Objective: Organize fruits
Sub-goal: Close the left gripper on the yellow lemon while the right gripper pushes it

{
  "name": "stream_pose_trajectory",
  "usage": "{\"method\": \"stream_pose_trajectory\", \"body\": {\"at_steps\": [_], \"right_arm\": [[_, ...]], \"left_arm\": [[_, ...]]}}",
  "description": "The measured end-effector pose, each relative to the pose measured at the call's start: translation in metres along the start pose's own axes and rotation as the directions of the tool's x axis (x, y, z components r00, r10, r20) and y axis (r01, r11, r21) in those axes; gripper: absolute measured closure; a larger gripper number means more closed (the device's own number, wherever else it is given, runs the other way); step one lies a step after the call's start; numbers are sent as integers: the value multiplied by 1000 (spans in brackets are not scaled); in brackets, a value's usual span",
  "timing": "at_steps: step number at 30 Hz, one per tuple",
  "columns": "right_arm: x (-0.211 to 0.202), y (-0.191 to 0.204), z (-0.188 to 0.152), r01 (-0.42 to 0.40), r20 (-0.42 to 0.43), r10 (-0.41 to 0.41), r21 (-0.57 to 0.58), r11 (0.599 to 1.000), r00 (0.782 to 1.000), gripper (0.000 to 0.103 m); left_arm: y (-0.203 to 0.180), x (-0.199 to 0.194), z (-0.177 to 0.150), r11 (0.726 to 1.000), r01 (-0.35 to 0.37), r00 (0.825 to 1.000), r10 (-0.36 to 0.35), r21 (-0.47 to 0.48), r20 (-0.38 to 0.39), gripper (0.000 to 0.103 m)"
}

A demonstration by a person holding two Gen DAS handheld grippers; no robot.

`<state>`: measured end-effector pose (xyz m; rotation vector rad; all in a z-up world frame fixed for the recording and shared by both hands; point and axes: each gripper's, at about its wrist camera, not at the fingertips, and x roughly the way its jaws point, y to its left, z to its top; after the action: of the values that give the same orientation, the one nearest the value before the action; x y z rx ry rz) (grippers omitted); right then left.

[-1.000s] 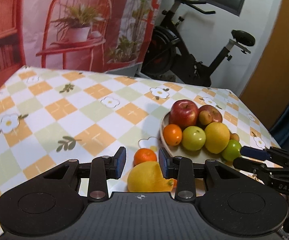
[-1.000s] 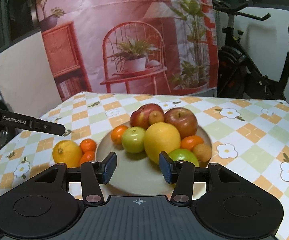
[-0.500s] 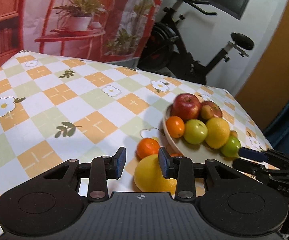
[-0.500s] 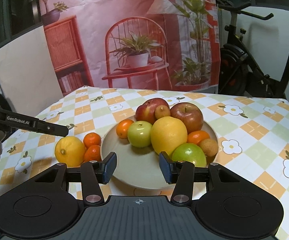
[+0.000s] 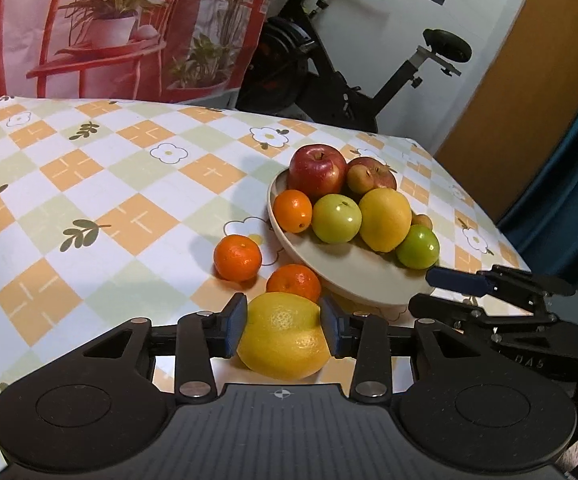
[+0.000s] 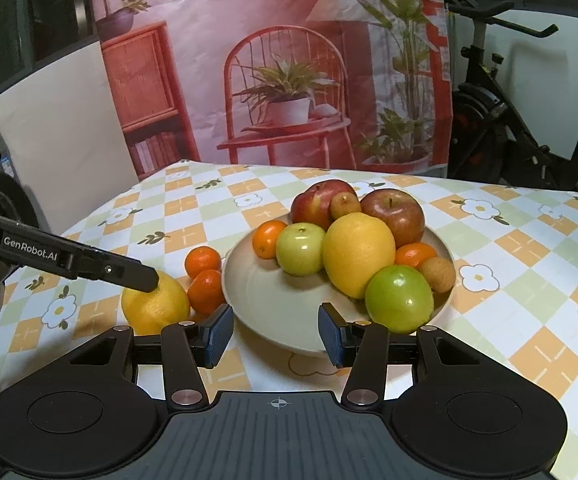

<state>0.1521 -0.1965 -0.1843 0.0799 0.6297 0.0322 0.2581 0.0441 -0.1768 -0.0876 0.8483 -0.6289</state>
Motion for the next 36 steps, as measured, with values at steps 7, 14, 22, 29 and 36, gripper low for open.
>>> {"method": "stream_pose_trajectory", "body": {"at_steps": [7, 14, 22, 29, 36], "right_arm": [[0, 5, -3, -12, -12, 12, -13, 1000, 1000, 59], [7, 21, -7, -59, -50, 56, -69, 996, 997, 59], [22, 46, -9, -130, -110, 114, -151, 980, 987, 59], [41, 66, -5, -186, -146, 157, -218, 958, 977, 59], [56, 70, -2, -223, -183, 184, -221, 949, 966, 59]], "left_arm": [[6, -4, 0, 997, 60, 998, -60, -48, -1, 63], [18, -4, -1, 992, 99, 995, -100, -72, 0, 81], [25, -2, -1, 989, 135, 991, -135, -66, -6, 81], [27, -1, 0, 987, 147, 989, -147, -62, -5, 81], [31, 0, -1, 983, 162, 987, -163, -86, -3, 81]]}}
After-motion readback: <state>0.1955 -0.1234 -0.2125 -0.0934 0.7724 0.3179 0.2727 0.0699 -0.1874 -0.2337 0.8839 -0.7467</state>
